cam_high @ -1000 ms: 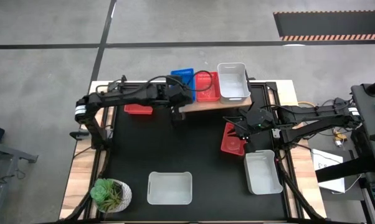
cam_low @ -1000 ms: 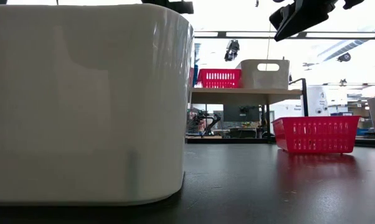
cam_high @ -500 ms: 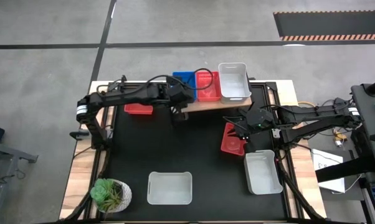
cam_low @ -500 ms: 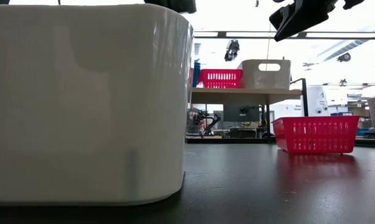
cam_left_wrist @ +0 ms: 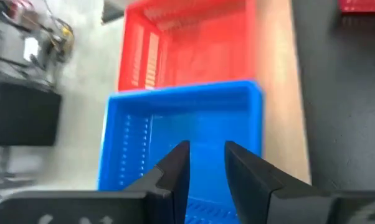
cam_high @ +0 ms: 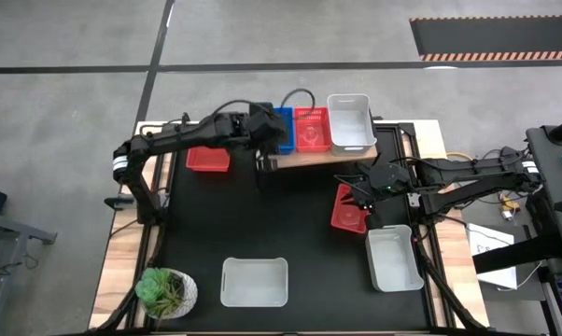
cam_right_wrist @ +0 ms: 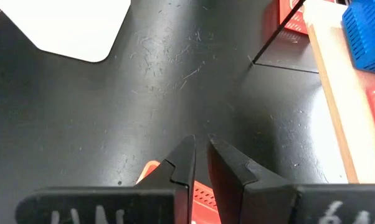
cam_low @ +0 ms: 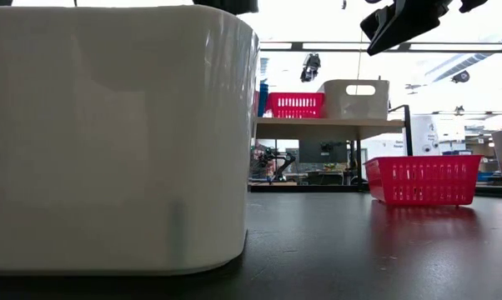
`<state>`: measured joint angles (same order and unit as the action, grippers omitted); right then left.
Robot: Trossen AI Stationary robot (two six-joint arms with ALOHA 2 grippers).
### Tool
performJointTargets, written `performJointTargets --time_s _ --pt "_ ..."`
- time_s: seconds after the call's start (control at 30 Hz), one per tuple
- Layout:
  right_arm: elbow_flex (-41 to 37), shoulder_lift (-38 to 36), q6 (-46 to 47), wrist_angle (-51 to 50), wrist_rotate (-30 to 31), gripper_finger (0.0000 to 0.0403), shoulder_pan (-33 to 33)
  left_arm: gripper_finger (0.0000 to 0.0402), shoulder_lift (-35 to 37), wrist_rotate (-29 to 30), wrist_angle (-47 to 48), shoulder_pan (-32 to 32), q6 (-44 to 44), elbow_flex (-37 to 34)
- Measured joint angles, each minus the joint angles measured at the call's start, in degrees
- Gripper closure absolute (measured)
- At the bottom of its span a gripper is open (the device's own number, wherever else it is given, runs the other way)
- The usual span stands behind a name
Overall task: Stack baskets on shelf by color
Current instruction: Stack the bottom red basket on the red basket on the shelf
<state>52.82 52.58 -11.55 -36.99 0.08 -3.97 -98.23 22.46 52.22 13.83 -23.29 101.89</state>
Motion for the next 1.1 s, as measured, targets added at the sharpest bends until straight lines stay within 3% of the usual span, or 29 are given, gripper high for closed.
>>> performJointTargets --time_s 0.4,0.73,0.93,1.1 --pt "0.00 0.00 0.00 0.00 0.00 0.0369 -0.01 0.0318 -0.24 -9.57 -0.74 2.27 2.42 -2.82" --pt "0.00 0.00 0.21 -0.02 0.00 0.0369 0.00 0.0318 -0.27 -10.06 -3.99 1.90 4.88 -2.59" --pt "0.00 0.00 0.07 -0.01 0.00 0.0369 0.00 0.0318 0.99 -6.04 -3.69 1.57 5.59 -0.71" --pt "0.00 0.00 -0.46 0.02 0.00 0.0369 0.00 0.0318 4.77 -9.60 -4.42 -3.09 10.34 -2.73"
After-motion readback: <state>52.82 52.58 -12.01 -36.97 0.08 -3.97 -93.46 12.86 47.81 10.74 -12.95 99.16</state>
